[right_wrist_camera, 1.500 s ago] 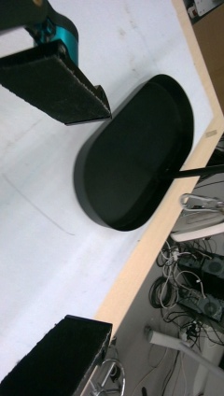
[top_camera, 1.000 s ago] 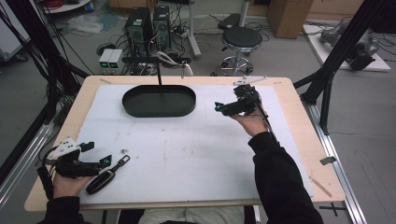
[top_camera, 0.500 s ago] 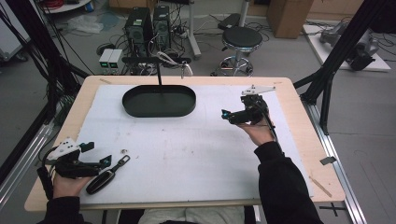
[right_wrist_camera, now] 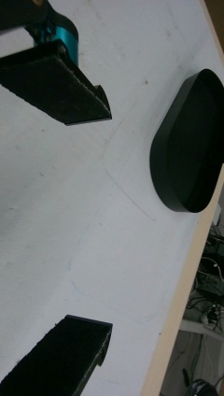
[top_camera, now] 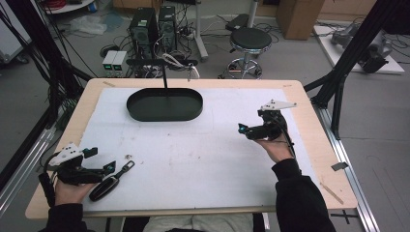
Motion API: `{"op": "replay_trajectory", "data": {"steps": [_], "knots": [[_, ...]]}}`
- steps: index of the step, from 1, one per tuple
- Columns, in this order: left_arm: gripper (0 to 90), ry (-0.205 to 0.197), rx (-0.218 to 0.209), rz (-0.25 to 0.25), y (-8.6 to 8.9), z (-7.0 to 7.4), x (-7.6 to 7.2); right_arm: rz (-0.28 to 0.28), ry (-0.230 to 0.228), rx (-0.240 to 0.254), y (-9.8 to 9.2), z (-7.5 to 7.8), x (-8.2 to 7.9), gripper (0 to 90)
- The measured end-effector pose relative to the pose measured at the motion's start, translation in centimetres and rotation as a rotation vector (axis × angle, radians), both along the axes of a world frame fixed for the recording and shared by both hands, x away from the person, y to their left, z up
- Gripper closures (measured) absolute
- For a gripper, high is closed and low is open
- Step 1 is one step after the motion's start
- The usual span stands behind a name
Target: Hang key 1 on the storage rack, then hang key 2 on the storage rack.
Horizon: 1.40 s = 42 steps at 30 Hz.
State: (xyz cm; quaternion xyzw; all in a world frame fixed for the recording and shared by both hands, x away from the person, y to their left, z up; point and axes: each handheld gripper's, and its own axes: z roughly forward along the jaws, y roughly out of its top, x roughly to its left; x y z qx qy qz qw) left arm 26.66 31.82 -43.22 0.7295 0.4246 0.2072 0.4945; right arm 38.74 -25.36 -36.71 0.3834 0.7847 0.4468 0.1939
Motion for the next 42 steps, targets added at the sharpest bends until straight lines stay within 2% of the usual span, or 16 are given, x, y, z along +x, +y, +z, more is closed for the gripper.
{"op": "replay_trajectory", "data": {"steps": [5,17,24,32,38,42], "knots": [[5.3,0.003,-0.001,0.001,0.0,0.0,0.0,-0.007,-0.013,0.013,-0.7,-0.4,-0.7,0.8],[5.3,0.005,-0.003,0.003,-0.1,0.0,0.0,-0.041,0.02,0.036,-2.7,-2.8,-2.6,0.8],[5.3,0.006,-0.001,0.002,0.0,0.0,0.0,-0.047,0.02,0.05,-3.2,-3.6,-3.7,0.8],[5.3,0.005,-0.003,-0.001,-0.1,0.1,-0.1,-0.054,0.062,0.02,-3.5,-5.4,-5.0,0.8],[5.3,0.018,0.008,-0.017,-0.3,0.1,0.0,-0.074,0.006,0.062,-4.0,-4.8,-6.6,0.8],[5.3,0.022,0.021,-0.027,-0.6,0.2,0.0,-0.083,-0.007,0.07,-4.5,-4.9,-7.5,0.8]]}}
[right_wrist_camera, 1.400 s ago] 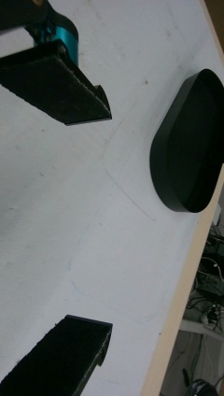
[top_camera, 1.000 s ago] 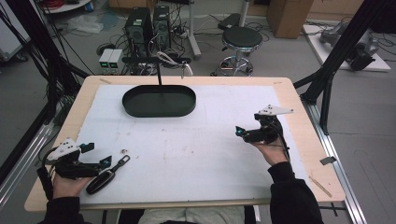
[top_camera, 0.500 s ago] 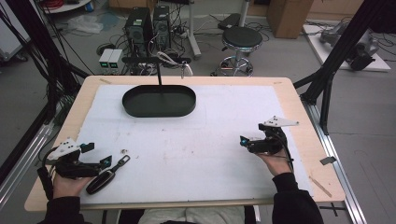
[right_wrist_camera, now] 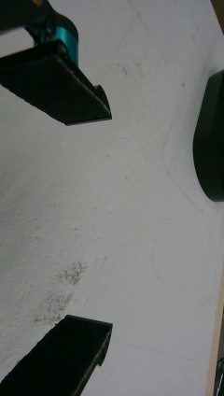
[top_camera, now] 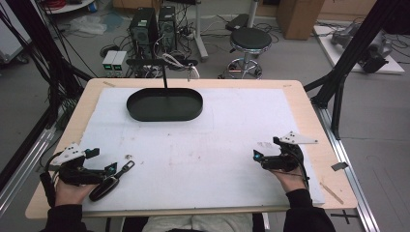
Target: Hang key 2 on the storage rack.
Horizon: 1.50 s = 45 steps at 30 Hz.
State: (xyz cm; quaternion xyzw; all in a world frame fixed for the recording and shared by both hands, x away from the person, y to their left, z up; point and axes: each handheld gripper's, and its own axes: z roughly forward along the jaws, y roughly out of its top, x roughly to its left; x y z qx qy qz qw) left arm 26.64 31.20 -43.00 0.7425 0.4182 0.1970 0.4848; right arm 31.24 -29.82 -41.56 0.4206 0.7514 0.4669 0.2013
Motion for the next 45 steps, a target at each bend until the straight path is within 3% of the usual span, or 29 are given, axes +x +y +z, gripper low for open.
{"op": "replay_trajectory", "data": {"steps": [9,19,25,33,40,45], "knots": [[5.3,0.034,0.035,-0.038,-0.9,0.0,0.3,-0.005,-0.006,0.007,-0.8,-0.4,-0.7,0.8],[9.2,0.156,0.146,-0.131,-2.4,-0.7,0.8,-0.004,0.0,-0.006,-0.9,-0.8,-0.7,0.7],[13.9,0.206,0.205,-0.159,-2.9,-0.9,0.9,-0.002,0.009,-0.01,-0.9,-1.0,-0.7,0.8],[33.9,0.247,0.305,-0.187,-3.4,-0.7,0.7,0.0,0.01,-0.019,-0.9,-1.1,-0.7,0.8],[43.3,0.251,0.356,-0.164,-4.0,-0.3,0.7,0.002,0.018,-0.024,-0.8,-1.1,-0.7,0.8],[70.9,0.246,0.386,-0.195,-4.5,0.1,0.5,0.003,0.014,-0.028,-0.8,-1.2,-0.7,0.8]]}}
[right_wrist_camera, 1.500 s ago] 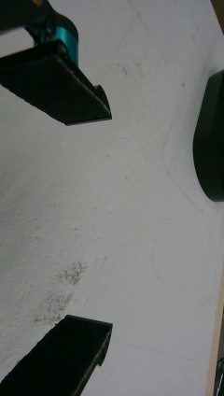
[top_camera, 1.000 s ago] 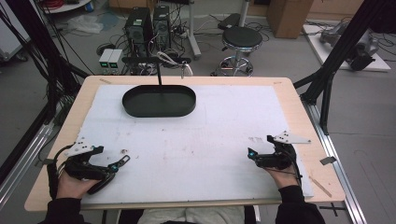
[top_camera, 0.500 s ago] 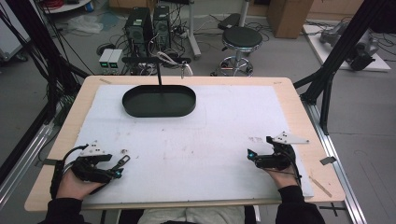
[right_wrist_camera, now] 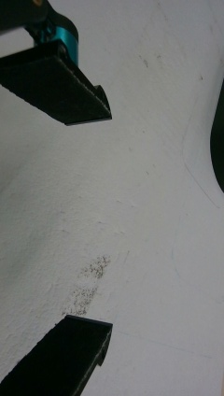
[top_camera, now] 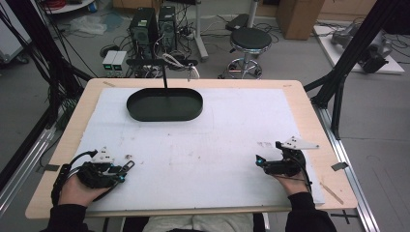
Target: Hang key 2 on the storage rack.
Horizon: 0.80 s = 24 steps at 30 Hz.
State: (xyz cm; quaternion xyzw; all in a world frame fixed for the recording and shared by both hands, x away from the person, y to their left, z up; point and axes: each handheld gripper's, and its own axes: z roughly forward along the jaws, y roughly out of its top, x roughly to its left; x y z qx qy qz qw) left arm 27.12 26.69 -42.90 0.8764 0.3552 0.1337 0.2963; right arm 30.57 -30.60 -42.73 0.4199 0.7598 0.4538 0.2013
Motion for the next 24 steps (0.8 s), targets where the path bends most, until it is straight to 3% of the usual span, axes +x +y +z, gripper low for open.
{"op": "replay_trajectory", "data": {"steps": [1,3,8,18,24], "knots": [[78.3,-0.002,0.006,-0.004,0.0,0.0,0.0,-0.001,0.001,0.0,0.0,0.0,0.0,0.8],[80.8,0.003,-0.001,-0.01,0.1,0.0,0.0,0.001,0.005,-0.003,0.1,0.0,0.0,0.7],[82.4,0.022,-0.045,0.02,0.5,-0.1,0.3,0.01,0.008,-0.012,0.2,-0.3,0.1,0.8],[84.0,-0.003,-0.087,0.001,0.6,0.1,0.1,0.032,0.038,-0.031,0.5,-1.0,0.6,0.8],[84.1,-0.023,-0.151,0.012,0.6,0.6,0.2,0.029,0.027,-0.015,0.3,-0.9,0.4,0.8]]}}
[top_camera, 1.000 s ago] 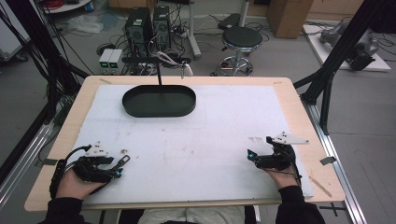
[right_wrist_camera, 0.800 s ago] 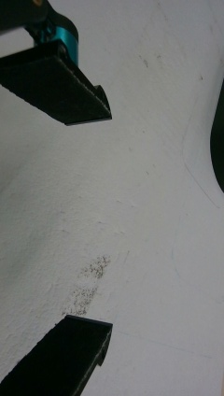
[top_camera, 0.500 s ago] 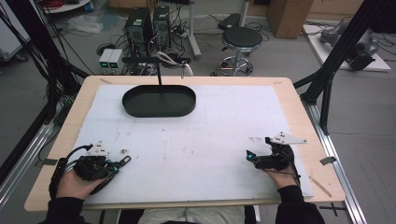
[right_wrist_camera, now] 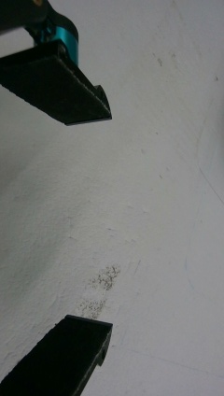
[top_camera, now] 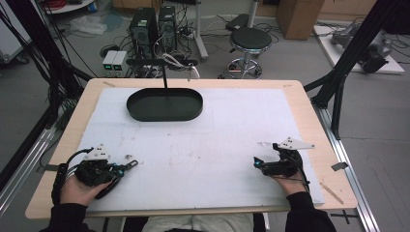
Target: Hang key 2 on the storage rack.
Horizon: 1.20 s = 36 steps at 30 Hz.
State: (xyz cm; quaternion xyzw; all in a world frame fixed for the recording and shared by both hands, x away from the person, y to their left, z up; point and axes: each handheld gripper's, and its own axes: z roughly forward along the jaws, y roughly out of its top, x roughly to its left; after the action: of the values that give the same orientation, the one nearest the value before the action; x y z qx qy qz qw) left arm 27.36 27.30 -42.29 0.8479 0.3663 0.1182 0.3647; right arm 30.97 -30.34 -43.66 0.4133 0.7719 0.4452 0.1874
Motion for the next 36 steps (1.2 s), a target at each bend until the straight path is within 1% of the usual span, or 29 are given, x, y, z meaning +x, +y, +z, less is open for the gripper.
{"op": "replay_trajectory", "data": {"steps": [3,4,5,6,8,9,10,13,15,17,19,21,24,25,26,27,31,32,33,34,36], "knots": [[84.1,-0.022,-0.022,0.005,0.1,0.5,0.1,0.0,0.002,0.004,0.0,0.1,-0.2,0.7],[84.1,-0.023,-0.038,0.003,0.2,0.6,0.1,0.0,0.0,0.006,0.0,0.1,-0.3,0.8],[84.1,-0.016,-0.055,-0.002,0.2,0.7,0.2,-0.001,-0.003,0.008,0.0,0.1,-0.3,0.7],[84.0,-0.006,-0.062,-0.014,0.2,0.8,0.3,-0.003,-0.002,0.011,-0.1,0.1,-0.4,0.7],[84.0,-0.005,-0.057,-0.016,0.2,0.8,0.5,-0.007,0.0,0.009,-0.2,0.2,-0.5,0.8],[84.0,-0.007,-0.055,-0.015,0.1,0.9,0.6,-0.008,-0.005,0.0,-0.3,0.1,-0.5,0.7],[84.0,-0.008,-0.053,-0.015,0.1,1.0,0.6,-0.014,-0.001,-0.003,-0.4,0.1,-0.6,0.7],[84.0,-0.026,-0.056,-0.026,-0.1,1.5,1.0,-0.017,-0.001,0.002,-0.7,0.1,-0.8,0.7],[84.0,-0.039,-0.038,-0.025,-0.2,2.0,1.4,-0.021,-0.001,0.009,-0.8,0.0,-0.8,0.8],[84.0,-0.06,-0.03,-0.018,-0.3,2.4,1.8,-0.018,-0.001,0.006,-0.7,0.0,-0.7,0.8],[83.9,-0.083,-0.011,0.0,-0.4,2.8,2.3,-0.011,0.0,0.006,-0.6,0.0,-0.6,0.7],[83.9,-0.084,0.003,0.009,-0.4,3.1,2.9,-0.01,0.003,0.005,-0.5,0.0,-0.6,0.8],[84.0,-0.102,0.0,0.013,-0.5,3.9,3.4,-0.006,0.002,0.002,-0.4,0.0,-0.5,0.7],[83.9,-0.102,0.0,0.013,-0.5,3.9,3.4,-0.005,0.001,0.004,-0.4,0.0,-0.4,0.8],[84.0,-0.114,-0.008,0.008,-0.6,4.5,3.7,-0.007,0.002,0.008,-0.4,0.0,-0.4,0.8],[84.0,-0.125,-0.008,0.009,-0.8,5.0,3.8,-0.006,0.003,0.009,-0.4,0.0,-0.4,0.8],[83.9,-0.148,0.009,-0.001,-0.9,6.3,4.4,0.004,-0.002,0.003,-0.4,0.0,-0.3,0.7],[83.9,-0.159,0.008,0.002,-1.0,6.5,4.6,0.0,0.0,0.003,-0.4,0.0,-0.3,0.8],[83.9,-0.176,0.017,-0.003,-1.0,6.8,4.8,-0.001,0.0,0.004,-0.5,0.0,-0.4,0.7],[83.9,-0.186,0.008,-0.001,-1.1,6.9,4.9,-0.006,0.003,0.007,-0.5,0.0,-0.4,0.8],[83.9,-0.191,0.003,-0.007,-1.0,7.2,5.4,-0.011,-0.001,0.012,-0.7,0.0,-0.4,0.8]]}}
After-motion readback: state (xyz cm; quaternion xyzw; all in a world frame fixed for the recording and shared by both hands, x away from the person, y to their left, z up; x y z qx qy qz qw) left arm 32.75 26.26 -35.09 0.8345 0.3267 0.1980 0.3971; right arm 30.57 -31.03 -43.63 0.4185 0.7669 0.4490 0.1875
